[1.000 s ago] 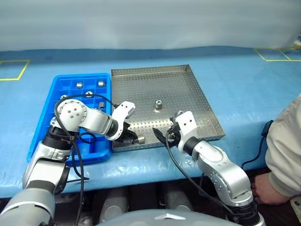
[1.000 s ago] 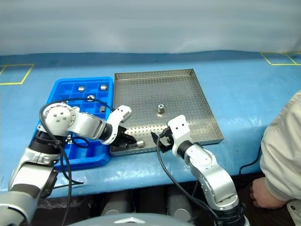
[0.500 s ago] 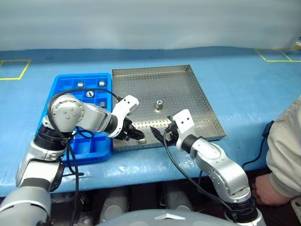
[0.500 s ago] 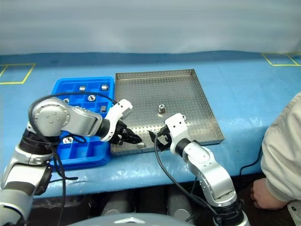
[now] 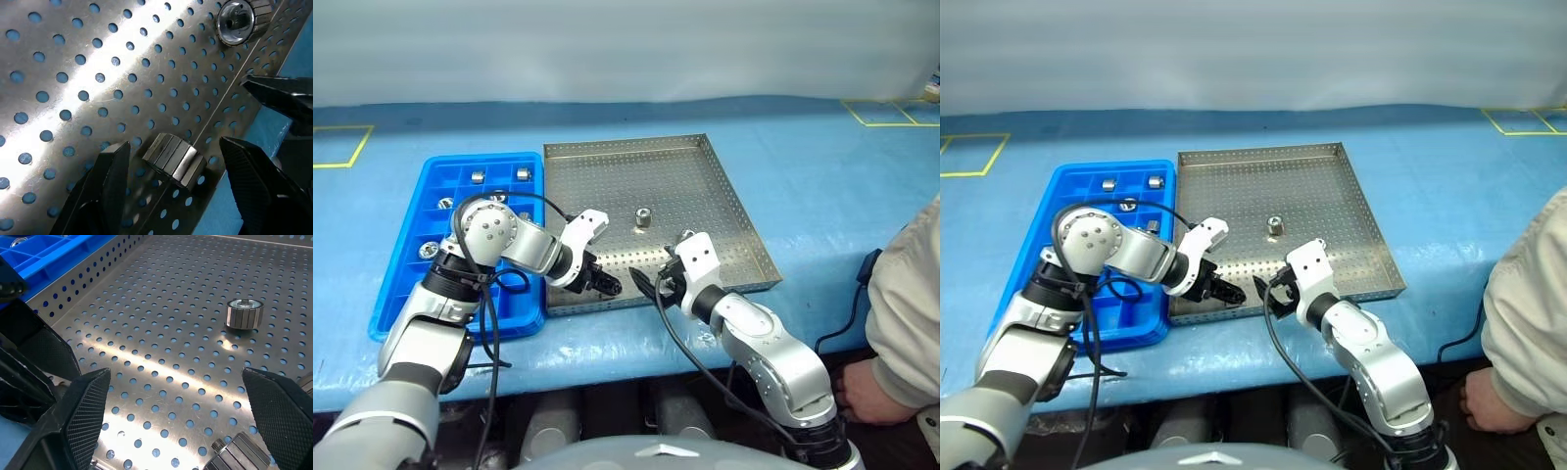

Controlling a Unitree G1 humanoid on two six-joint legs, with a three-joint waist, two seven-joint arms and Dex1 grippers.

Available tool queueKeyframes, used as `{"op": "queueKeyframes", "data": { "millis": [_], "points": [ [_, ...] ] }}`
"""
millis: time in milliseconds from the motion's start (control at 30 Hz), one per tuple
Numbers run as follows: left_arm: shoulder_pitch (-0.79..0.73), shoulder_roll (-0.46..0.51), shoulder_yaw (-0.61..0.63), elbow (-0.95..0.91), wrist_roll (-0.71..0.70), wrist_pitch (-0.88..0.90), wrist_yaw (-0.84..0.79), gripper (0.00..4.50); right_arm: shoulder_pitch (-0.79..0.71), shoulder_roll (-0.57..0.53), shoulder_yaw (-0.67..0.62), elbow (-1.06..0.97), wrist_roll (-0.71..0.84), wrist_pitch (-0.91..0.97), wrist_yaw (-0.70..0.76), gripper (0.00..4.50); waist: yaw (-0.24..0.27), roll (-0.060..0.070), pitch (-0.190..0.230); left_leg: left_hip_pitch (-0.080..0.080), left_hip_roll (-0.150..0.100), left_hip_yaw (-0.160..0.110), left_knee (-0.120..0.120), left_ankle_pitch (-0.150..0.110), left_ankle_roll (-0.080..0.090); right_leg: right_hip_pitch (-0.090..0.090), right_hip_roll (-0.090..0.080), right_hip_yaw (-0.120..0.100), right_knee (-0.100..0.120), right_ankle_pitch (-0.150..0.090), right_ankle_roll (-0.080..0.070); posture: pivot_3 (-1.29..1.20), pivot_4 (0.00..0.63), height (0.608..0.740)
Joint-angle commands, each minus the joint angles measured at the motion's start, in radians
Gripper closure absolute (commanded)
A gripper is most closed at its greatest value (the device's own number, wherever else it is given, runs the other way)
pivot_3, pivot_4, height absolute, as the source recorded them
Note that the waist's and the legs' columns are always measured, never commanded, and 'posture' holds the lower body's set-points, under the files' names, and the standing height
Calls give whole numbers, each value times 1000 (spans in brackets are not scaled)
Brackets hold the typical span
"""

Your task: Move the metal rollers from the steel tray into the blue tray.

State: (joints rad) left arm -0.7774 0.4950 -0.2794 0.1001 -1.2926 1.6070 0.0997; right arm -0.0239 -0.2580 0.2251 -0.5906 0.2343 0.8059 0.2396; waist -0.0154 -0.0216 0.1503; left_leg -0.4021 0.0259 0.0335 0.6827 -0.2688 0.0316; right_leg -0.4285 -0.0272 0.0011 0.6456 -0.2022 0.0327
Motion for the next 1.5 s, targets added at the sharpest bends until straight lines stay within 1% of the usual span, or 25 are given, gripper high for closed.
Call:
{"op": "queueKeyframes", "data": {
  "millis": [33,267,367,567,600,833,933,1000,1100,1167,1267,1367,1467,1500],
  "points": [
    [-24,3,-15,10,-88,7,56,1333,-4,12,-9,-34,-2,-25,-7,0,0,0,0,0,0,0,0,0,0,0,0,0,0,0,0,-36,150,740],
    [-8,20,-44,-4,-220,7,133,1333,-11,23,-3,-26,-3,-28,-6,0,1,0,0,0,0,0,0,0,0,0,0,0,0,2,-3,-29,150,740],
    [0,21,-46,-1,-246,7,164,1834,-13,24,-2,-24,-4,-29,-5,0,2,0,0,0,0,0,0,0,1,0,-1,0,0,2,-3,-26,150,740],
    [10,16,-39,4,-263,7,209,3767,-13,24,-3,-20,-5,-30,-5,0,-1,0,0,0,0,0,0,0,0,0,0,0,0,1,-2,-28,150,740],
    [11,15,-38,1,-259,7,211,3935,-13,24,-4,-19,-5,-30,-4,0,-6,0,0,1,0,0,0,0,0,1,0,0,0,1,-2,-29,150,740],
    [16,13,-22,-21,-247,7,214,4140,-10,24,-2,-18,-5,-29,-4,0,-23,0,0,2,0,4,0,0,0,0,1,4,0,1,-1,-27,150,740],
    [5,32,-3,-94,-229,7,146,4146,-11,22,-2,-22,-6,-28,-4,0,-23,0,0,2,0,5,0,0,0,0,1,5,0,2,-1,-28,150,740],
    [12,47,52,-179,-210,-43,95,4175,-21,22,-7,-39,-3,-18,-5,0,-27,0,0,2,0,6,-1,0,0,-2,2,6,0,2,-1,-29,150,740],
    [36,63,99,-268,-160,-98,46,4175,-31,25,-15,-56,7,-1,-8,0,-26,0,1,2,1,8,-2,0,0,-4,2,8,1,3,-3,-30,150,740],
    [89,77,171,-335,-147,-157,39,4175,-51,23,-24,-61,6,24,-15,0,-23,0,0,2,1,8,-2,0,-1,-4,2,8,1,2,-3,-23,150,740],
    [160,80,253,-365,-213,-204,63,4175,-69,24,-39,-65,17,52,-16,0,-13,1,0,3,1,8,-2,0,0,-1,1,8,1,2,-3,1,150,740],
    [224,84,282,-393,-227,-227,115,4175,-83,19,-41,-55,20,61,-10,0,3,1,0,4,1,8,-1,0,0,-1,1,8,0,2,-2,33,150,740],
    [298,89,302,-456,-208,-267,140,3608,-115,21,-34,-19,17,61,-3,0,9,0,0,3,0,8,-1,-1,1,-1,1,8,0,2,-2,57,150,740],
    [320,77,315,-482,-180,-302,149,3319,-131,25,-34,1,11,62,-7,0,11,0,0,3,0,8,-1,-1,1,-1,0,8,0,2,-2,60,150,740]
  ]
}}
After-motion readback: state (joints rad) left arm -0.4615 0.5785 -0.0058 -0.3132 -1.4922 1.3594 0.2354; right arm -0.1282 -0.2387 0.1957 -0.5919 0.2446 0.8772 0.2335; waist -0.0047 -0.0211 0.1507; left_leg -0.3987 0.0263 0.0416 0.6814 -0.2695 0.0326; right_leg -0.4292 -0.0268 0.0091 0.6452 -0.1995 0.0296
